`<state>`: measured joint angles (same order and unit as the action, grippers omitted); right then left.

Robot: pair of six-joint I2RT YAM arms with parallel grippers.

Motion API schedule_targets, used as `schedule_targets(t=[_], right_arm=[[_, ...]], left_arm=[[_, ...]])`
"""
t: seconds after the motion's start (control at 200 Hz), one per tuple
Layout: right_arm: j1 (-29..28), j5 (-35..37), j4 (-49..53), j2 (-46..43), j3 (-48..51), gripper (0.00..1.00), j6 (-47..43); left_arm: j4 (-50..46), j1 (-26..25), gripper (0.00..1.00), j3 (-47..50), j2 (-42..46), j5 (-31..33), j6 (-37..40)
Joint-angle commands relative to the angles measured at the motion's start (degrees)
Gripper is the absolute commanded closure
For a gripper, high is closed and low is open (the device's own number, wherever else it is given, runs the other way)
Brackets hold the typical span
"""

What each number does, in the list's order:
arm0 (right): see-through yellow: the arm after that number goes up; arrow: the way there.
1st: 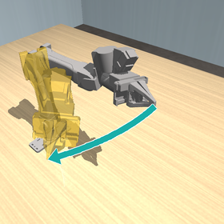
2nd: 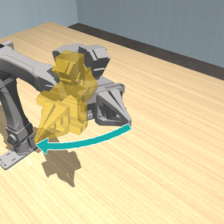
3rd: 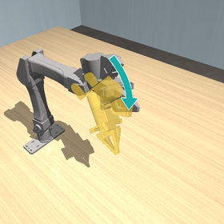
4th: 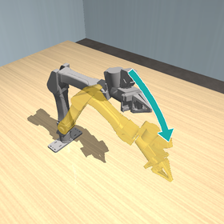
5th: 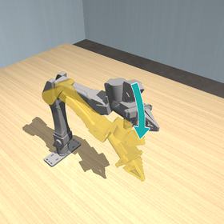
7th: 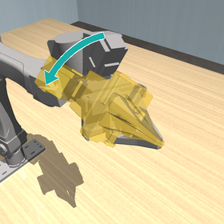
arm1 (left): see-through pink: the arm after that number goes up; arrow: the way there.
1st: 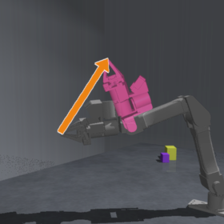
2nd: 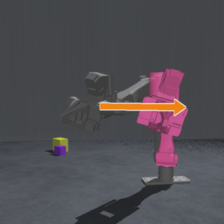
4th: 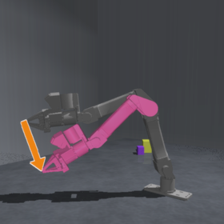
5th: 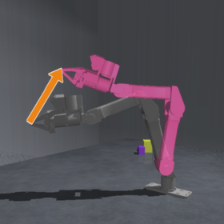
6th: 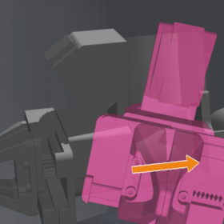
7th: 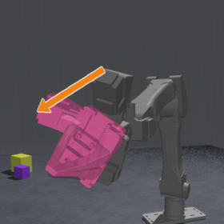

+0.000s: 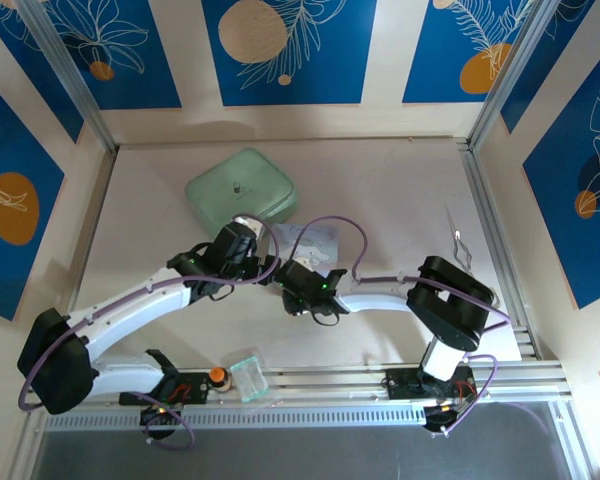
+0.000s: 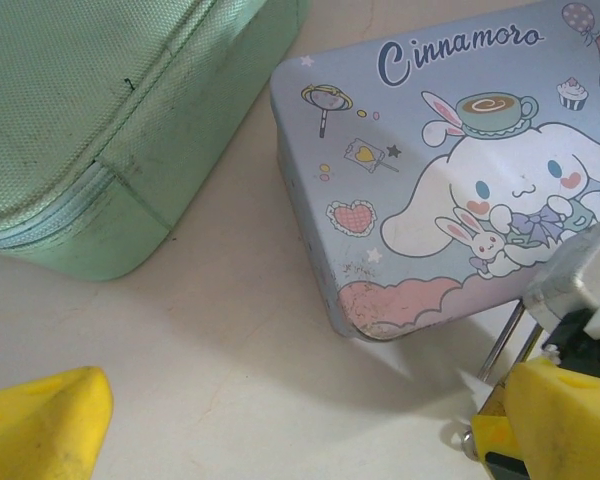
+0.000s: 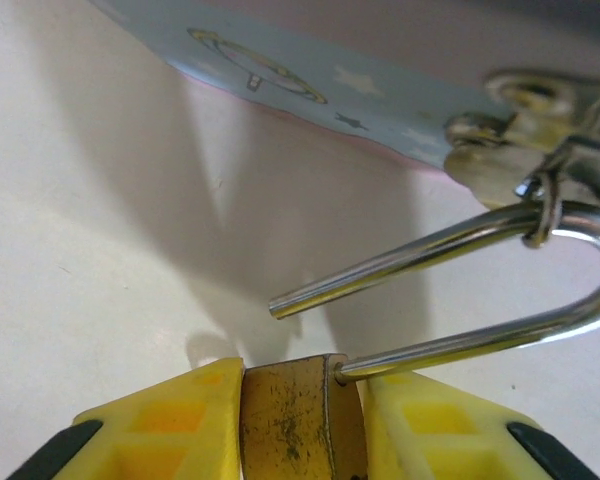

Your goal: Unlock the padlock with the key

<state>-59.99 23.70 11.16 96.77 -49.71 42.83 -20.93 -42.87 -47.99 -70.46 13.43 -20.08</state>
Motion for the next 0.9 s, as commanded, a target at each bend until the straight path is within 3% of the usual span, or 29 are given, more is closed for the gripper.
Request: schedule_targets(t=[0.0, 0.2, 0.42, 0.66, 0.78, 0.845, 0.895], right_arm=[[0.3, -2.6, 1.9, -1.6, 3.2, 0.71, 2.6], [1.7, -6.3, -3.9, -5.3, 8.9, 0.81, 5.3], [3.7, -9.3, -8.3, -9.1, 14.2, 0.8, 6.8], [3.3, -10.5, -8.7, -8.8, 15.0, 0.83, 6.7], [4.1, -11.4, -10.3, -9.4, 16.5, 0.85, 8.8], [5.3, -13.4, -13.9, -10.2, 18.5, 0.91, 10.2], [6.4, -15.2, -17.4, -10.8, 20.5, 0.92, 11.2]], left_arm=[[1.6, 0.4, 0.0, 0.1, -0.5, -2.2, 1.4], [0.0, 0.4, 0.0, -2.1, -2.0, -1.4, 4.5], [0.8, -0.3, 0.0, -3.3, -3.2, -4.5, 8.0], [-5.5, -1.0, 0.0, -8.9, -6.1, 0.7, 15.7], [-4.6, -1.1, 0.0, -9.5, -6.7, -4.3, 17.2], [-4.7, -1.6, 0.0, -9.8, -7.1, -8.2, 21.9], [-7.6, -2.7, 0.0, -11.2, -7.9, -7.5, 26.7]])
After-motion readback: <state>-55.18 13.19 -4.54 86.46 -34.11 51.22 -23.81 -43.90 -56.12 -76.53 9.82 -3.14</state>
